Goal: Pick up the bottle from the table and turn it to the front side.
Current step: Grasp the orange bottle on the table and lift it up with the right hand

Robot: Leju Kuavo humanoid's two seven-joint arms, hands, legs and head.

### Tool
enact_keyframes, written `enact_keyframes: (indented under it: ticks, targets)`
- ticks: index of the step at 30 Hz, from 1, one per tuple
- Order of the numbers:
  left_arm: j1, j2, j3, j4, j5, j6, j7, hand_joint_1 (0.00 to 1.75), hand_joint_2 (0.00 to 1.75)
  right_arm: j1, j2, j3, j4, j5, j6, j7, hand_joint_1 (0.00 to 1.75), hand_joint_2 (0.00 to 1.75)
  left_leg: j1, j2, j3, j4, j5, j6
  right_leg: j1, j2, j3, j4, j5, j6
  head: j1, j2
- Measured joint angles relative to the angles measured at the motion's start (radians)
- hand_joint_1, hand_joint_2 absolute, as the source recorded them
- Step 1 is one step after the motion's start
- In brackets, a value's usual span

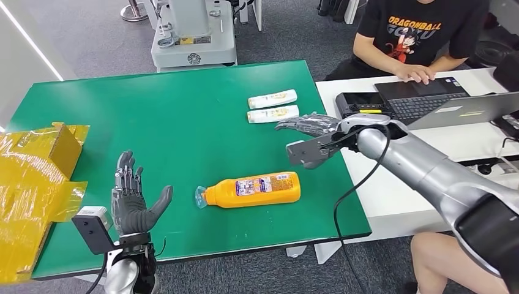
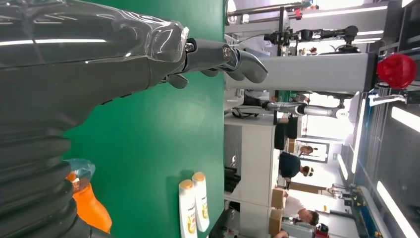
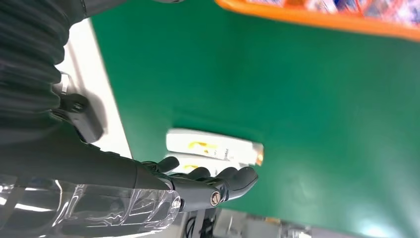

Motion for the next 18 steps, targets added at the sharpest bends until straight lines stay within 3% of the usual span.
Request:
enact_keyframes:
  ticks: [3, 7, 18]
  targets:
    - [-0.023, -0.001, -0.009, 0.012, 0.0, -0.007, 0.004, 0.0, 1.75, 0.028, 0.062, 0.012, 0.07, 0.019, -0.081, -0.015, 0.0, 1.75, 0.0, 0.0, 0.0, 0.0, 0.0, 0.0, 0.0, -0.001, 0.0, 0.0, 0.0, 0.0, 0.0, 0.0]
    - [-0.041, -0.001, -0.021, 0.034, 0.001, -0.01, 0.006, 0.0, 1.75, 0.072, 0.105, 0.023, 0.125, 0.029, -0.108, -0.022, 0.0, 1.75, 0.0, -0.003, 0.0, 0.0, 0.0, 0.0, 0.0, -0.003, 0.0, 0.0, 0.0, 0.0, 0.0, 0.0]
    - [-0.091, -0.001, -0.039, 0.1, 0.019, -0.01, 0.007, 0.0, 1.75, 0.209, 0.099, 0.009, 0.145, 0.047, -0.136, -0.019, 0.0, 1.75, 0.0, -0.002, 0.0, 0.001, 0.0, 0.0, -0.001, -0.003, 0.0, -0.001, 0.0, 0.0, 0.0, 0.0]
